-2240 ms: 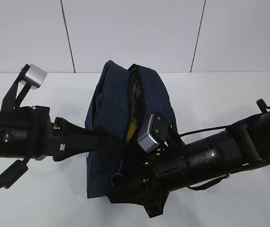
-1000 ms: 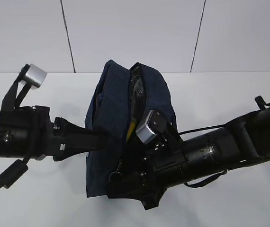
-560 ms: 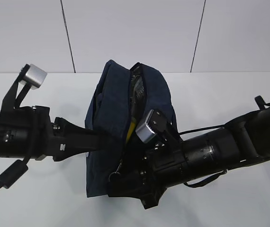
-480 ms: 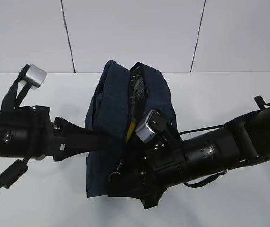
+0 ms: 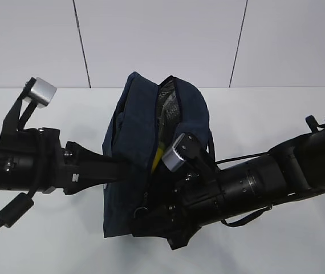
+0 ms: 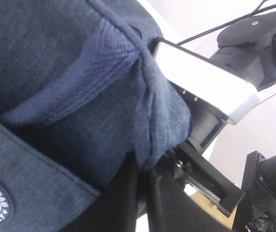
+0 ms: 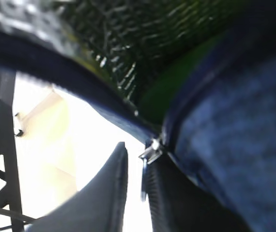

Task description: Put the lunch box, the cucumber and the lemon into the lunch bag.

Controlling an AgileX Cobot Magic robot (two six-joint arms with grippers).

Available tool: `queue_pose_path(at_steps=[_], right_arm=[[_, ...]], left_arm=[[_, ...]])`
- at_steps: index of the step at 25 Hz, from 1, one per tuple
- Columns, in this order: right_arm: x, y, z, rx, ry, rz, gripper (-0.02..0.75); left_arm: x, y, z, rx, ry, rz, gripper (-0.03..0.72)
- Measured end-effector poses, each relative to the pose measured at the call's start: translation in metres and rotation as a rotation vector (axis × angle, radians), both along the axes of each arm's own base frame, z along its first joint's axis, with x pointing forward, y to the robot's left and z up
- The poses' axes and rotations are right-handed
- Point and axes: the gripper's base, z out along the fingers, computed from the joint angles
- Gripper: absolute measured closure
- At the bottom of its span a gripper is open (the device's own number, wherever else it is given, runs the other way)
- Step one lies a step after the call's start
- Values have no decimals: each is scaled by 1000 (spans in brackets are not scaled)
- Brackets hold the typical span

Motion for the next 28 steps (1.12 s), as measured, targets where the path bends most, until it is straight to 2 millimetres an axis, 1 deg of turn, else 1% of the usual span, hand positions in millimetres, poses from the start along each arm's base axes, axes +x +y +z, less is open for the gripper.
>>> queue_pose_path(at_steps=[6,12,14,16,28], right_arm=[[0,0,1,8,8,0,612],[0,1,1,14,11,2,645],[0,1,1,14,11,2,678],[0,1,1,14,11,2,730],[0,1,1,12,29,-6,730]], left_arm=[[0,0,0,0,0,0,692],[0,0,0,0,0,0,692],[0,0,0,0,0,0,692],[0,0,0,0,0,0,692],[0,0,0,0,0,0,692]])
